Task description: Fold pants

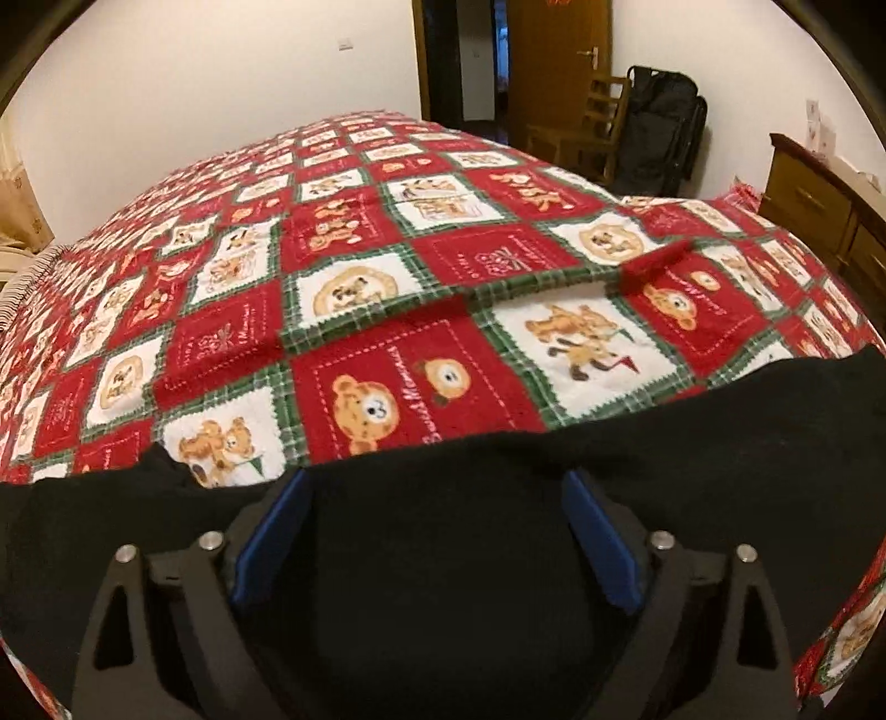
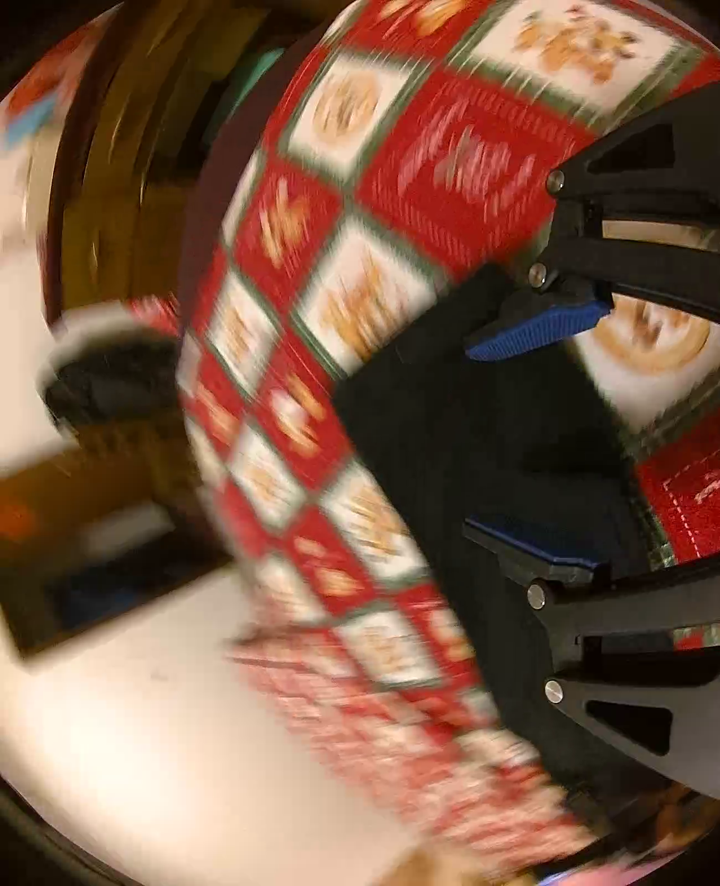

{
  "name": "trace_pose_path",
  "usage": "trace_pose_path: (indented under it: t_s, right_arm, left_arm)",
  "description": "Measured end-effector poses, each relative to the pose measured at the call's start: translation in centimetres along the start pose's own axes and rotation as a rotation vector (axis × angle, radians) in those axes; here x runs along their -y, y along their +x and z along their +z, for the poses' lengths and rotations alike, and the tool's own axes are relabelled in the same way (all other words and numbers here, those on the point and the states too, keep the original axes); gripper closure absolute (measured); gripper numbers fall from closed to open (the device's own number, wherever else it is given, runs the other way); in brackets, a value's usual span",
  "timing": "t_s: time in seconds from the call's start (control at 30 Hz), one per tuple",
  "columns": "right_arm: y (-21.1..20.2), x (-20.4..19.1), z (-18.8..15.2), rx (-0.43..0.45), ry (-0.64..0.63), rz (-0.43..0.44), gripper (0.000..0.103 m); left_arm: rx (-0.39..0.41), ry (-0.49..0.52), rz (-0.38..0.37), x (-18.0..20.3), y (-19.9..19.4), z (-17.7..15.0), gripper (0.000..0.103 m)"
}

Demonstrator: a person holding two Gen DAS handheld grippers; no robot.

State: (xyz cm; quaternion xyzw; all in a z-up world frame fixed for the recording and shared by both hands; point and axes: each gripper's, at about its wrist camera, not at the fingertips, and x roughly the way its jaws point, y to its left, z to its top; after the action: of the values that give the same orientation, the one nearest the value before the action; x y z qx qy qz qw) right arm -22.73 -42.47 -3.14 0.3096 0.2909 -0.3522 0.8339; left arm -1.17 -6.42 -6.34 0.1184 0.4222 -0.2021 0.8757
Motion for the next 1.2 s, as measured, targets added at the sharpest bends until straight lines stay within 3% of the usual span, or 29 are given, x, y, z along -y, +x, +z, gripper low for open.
trace_pose_path:
  t_s: [0.1,0.13,0.33,0.47,0.57,0.63,0.73,0.83,0.93,1.2]
  right_arm:
    - [-2.2,3.8,0.4,0.062,0.145,-0.084,0.043]
    - [-2.5,4.7,0.4,0.066,0.175,-0.097,0.043]
    - [-0.9,3.9,-0.5,-0.021,0.130,-0.034,0.043]
    - [1.1,3.2,-1.3,-0.087,0.099,-0.041,0.043]
    - [1.4,2.6,-1.5,-0.089,0.078,-0.041,0.043]
    - [1.2,2.5,-1.6,-0.089,0.077,-0.035,0.043]
    - [0.9,2.6,-1.8,-0.086,0.071,-0.026,0.043]
    - [1.0,2.6,-1.8,-0.078,0.073,-0.027,0.043]
    - [1.3,2.2,-1.7,-0.072,0.074,-0.026,0.038]
    - [3.2,-0.8,-1.4,-0.086,0.002,-0.049,0.038]
  left_arm:
    - [0.001,-0.044,0.035,-0.7,-0.7,0.5,0.009]
    - [0.037,-0.069,0.048,-0.9,-1.8,0.8,0.009]
    - [0.163,-0.012,-0.042,1.6,-4.9,2.6,0.009]
    - [0.127,0.013,-0.049,3.3,-3.9,2.5,0.009]
    - [0.098,-0.018,-0.072,3.6,-3.2,2.0,0.009]
    - [0.077,0.015,-0.074,4.6,-2.4,2.0,0.009]
    - [0.043,0.124,0.017,7.1,0.0,1.7,0.009]
    - [0.071,0.123,0.040,7.1,0.5,1.8,0.000]
    - [0.039,0.084,0.020,6.3,0.2,2.7,0.000]
    - [0.094,0.034,-0.112,6.6,-3.7,2.4,0.000]
